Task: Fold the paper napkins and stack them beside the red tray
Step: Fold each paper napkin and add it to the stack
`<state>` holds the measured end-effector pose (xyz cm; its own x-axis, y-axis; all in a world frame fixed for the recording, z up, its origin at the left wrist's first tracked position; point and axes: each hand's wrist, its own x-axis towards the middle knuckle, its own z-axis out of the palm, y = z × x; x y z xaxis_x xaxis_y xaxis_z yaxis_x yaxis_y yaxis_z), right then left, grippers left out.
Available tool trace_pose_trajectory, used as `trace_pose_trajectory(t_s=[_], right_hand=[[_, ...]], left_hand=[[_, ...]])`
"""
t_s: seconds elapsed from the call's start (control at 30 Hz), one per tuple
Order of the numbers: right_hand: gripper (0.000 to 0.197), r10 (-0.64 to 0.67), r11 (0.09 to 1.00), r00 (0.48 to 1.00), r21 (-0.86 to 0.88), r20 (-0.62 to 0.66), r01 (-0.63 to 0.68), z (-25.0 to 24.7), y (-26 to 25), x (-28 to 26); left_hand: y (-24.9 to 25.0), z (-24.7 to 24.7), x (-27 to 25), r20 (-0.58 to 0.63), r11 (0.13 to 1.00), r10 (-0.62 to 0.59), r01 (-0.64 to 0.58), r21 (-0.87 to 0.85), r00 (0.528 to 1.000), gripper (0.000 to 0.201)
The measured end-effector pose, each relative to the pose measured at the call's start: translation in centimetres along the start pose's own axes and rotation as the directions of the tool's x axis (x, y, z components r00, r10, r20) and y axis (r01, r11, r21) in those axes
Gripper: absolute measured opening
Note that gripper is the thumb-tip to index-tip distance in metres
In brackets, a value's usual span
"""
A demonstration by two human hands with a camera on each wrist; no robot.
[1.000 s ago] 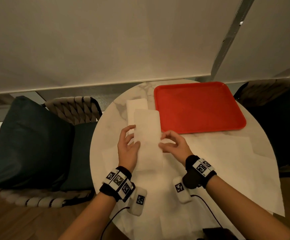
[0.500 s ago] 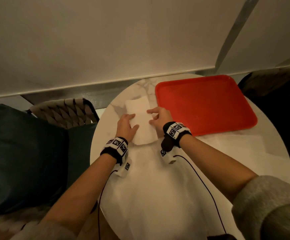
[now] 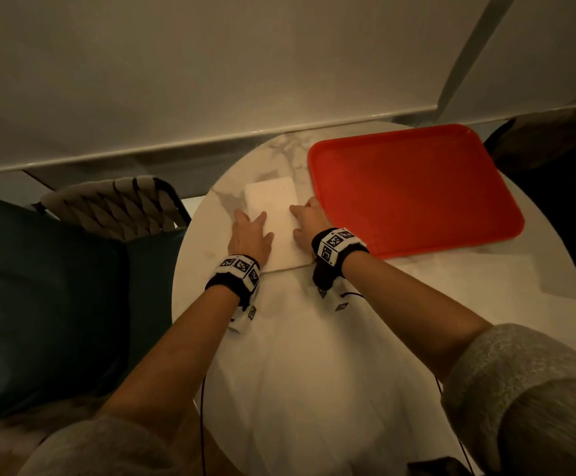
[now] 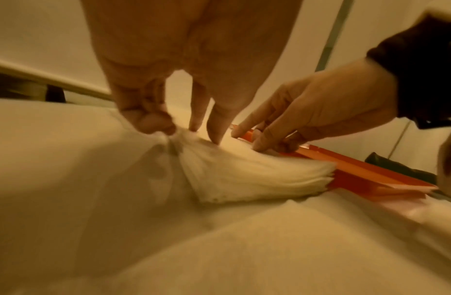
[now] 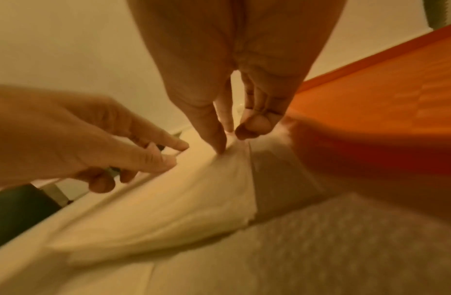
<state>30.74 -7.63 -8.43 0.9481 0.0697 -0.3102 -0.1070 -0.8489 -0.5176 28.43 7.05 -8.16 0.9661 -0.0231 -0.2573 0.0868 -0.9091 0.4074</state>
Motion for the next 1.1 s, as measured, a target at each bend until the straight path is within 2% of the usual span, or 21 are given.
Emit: trace_pose_trajectory(t_s=[0.13,0.27,0.33,0.43,0.53,0.63,0.73,0.83,0.93,1.1], right_hand=[[0.054,0.021,0.997,1.0,0.078,0.003,-0.021,-2.3,1.7,-3.1],[0.046,0.071,0.984,0.992,0.169,-0.104,-0.053,-4.8,5.4,-8.6],[0.042,0.1,0.974,0.986,0.214,-0.136,-0.07,-5.6,7.8,-11.7],[0.036,0.149,0.959,0.976,0.265,-0.161,-0.102,-6.1,11.9,-16.4],[0.034,0.247,0.943,0.951,0.271,-0.184,-0.192,-6.0,16.3,-20.8],[0.036,0.272,0.946,0.938,0.236,-0.214,-0.22,-5.5,20.0,-24.6],[0.049,0.251,0.966,0.95,0.102,-0.184,-0.236,-5.2,22.3,-27.4],[0.07,0.255,0.962,0.964,-0.081,-0.072,-0.26,-4.8,23.3,-29.4],[0.085,0.262,0.955,0.965,-0.15,0.023,-0.255,-3.9,23.9,-30.4],[0.088,0.237,0.957,0.971,-0.164,-0.025,-0.238,-3.0,24.3,-30.8]], left_hand=[[1.1,0.3,-2.5,-0.115,0.993,0.001,0.012,0.116,0.993,0.052],[3.2,1.4,-6.4,-0.169,0.996,0.076,-0.068,0.052,0.983,0.044],[4.7,2.5,-8.9,-0.139,0.995,0.098,-0.097,0.014,0.985,0.041],[7.4,4.8,-13.3,-0.029,0.987,0.113,-0.116,-0.111,0.993,0.042],[10.1,7.7,-17.5,0.102,0.964,0.212,-0.19,-0.187,0.972,0.048],[12.4,10.8,-20.5,0.202,0.959,0.277,-0.258,-0.115,0.94,0.059],[13.8,12.9,-21.8,0.188,0.98,0.194,-0.197,-0.003,0.963,0.08],[14.3,14.4,-22.3,0.191,0.982,0.128,-0.151,0.11,0.973,0.098],[14.4,15.2,-22.7,0.14,0.974,0.143,-0.164,0.153,0.98,0.097],[14.8,15.3,-22.4,0.067,0.981,0.196,-0.196,-0.009,0.978,0.078]])
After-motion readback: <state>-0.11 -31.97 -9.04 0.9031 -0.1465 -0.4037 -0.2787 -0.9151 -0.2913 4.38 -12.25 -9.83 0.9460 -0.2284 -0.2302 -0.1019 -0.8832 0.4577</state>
